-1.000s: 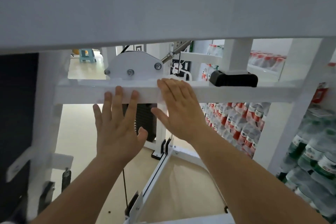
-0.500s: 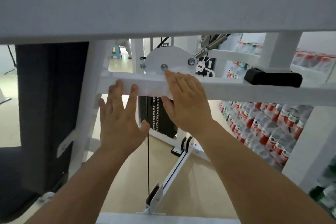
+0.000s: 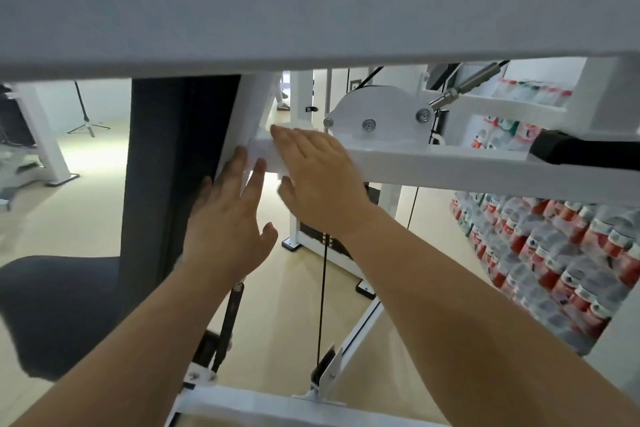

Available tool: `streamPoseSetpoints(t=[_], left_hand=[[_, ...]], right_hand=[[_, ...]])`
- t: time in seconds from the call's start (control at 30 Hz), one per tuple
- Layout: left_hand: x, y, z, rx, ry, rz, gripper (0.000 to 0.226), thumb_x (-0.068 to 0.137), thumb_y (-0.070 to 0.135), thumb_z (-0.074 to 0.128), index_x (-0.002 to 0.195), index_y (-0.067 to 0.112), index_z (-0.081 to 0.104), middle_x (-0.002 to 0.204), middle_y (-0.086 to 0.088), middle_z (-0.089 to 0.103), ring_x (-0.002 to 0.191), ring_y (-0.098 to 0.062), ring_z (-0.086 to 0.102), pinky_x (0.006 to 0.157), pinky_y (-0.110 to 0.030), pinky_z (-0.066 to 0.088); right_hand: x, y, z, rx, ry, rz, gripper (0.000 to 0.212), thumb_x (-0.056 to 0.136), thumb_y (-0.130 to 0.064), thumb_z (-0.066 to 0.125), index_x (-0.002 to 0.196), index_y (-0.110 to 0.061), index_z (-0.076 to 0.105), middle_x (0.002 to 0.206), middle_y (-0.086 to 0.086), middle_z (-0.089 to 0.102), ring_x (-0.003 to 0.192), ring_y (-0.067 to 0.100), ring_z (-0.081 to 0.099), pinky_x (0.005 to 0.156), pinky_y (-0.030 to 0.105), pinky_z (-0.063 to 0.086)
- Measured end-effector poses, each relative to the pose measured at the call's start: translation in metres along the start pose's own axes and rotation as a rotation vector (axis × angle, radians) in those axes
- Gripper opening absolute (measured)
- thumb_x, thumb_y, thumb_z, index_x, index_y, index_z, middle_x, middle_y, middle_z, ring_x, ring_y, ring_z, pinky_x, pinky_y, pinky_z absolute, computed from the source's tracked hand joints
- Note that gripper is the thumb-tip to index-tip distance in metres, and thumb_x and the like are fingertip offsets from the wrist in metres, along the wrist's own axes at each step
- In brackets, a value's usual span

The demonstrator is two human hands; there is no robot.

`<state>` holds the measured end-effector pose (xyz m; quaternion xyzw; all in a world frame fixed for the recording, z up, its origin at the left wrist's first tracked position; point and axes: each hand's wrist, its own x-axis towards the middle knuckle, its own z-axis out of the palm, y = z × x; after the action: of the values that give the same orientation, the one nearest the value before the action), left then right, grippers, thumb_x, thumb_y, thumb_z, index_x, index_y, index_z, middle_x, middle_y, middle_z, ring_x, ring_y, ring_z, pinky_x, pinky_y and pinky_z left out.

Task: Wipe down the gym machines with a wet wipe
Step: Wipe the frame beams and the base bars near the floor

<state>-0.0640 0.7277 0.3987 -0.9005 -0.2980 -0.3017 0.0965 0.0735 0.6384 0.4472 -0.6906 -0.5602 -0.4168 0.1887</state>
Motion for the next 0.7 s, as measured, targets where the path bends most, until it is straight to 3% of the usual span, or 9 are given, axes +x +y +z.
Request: streamPoseSetpoints(t=[0.17, 0.4, 0.43, 0.57, 0.7], left_hand=[[-0.003, -0.002, -0.001, -0.091, -0.037, -0.005, 0.093, 0.091, 0.041, 0.062, 0.16, 0.019, 0.003, 0.168, 0.002, -0.012, 0.153, -0.026, 0.018, 0.123, -0.042, 0.014], [-0.003, -0.016, 0.002, -0.189, -0.013, -0.001, 0.093, 0.09, 0.02, 0.06, 0.161, 0.021, 0.001, 0.168, 0.01, -0.014, 0.145, -0.024, 0.034, 0.114, -0.036, 0.035], [-0.003, -0.017, 0.003, -0.194, -0.016, 0.002, 0.093, 0.09, 0.019, 0.059, 0.161, 0.021, 0.0, 0.167, 0.011, -0.015, 0.145, -0.024, 0.034, 0.113, -0.036, 0.036], [-0.004, -0.016, 0.003, -0.152, -0.057, -0.005, 0.094, 0.091, 0.018, 0.056, 0.16, 0.022, -0.008, 0.164, 0.012, -0.026, 0.15, -0.024, 0.024, 0.116, -0.035, 0.031], [-0.006, -0.013, -0.004, -0.139, -0.084, 0.006, 0.097, 0.089, 0.009, 0.052, 0.159, 0.019, -0.015, 0.162, 0.011, -0.031, 0.151, -0.022, 0.018, 0.119, -0.033, 0.026]], right_hand=[[-0.053, 0.034, -0.004, -0.279, 0.022, 0.198, 0.077, 0.095, -0.041, 0.057, 0.157, -0.004, 0.031, 0.16, 0.018, 0.034, 0.149, 0.037, 0.028, 0.127, 0.05, 0.01], [0.007, -0.03, 0.028, -0.104, 0.015, 0.007, 0.069, 0.085, -0.023, 0.048, 0.148, 0.005, 0.044, 0.147, 0.021, 0.051, 0.135, 0.039, 0.047, 0.121, 0.049, 0.026], [0.008, -0.032, 0.028, -0.121, 0.011, -0.002, 0.069, 0.087, -0.024, 0.047, 0.149, 0.005, 0.042, 0.15, 0.022, 0.048, 0.139, 0.039, 0.044, 0.122, 0.049, 0.025], [-0.029, -0.002, 0.026, -0.395, -0.096, -0.161, 0.083, 0.099, -0.044, 0.043, 0.161, -0.001, 0.01, 0.169, 0.018, 0.005, 0.157, 0.035, 0.005, 0.128, 0.049, 0.005], [-0.047, 0.014, 0.025, -0.527, -0.097, -0.139, 0.085, 0.101, -0.05, 0.04, 0.162, -0.004, 0.002, 0.17, 0.015, -0.004, 0.157, 0.035, -0.002, 0.127, 0.048, -0.003]])
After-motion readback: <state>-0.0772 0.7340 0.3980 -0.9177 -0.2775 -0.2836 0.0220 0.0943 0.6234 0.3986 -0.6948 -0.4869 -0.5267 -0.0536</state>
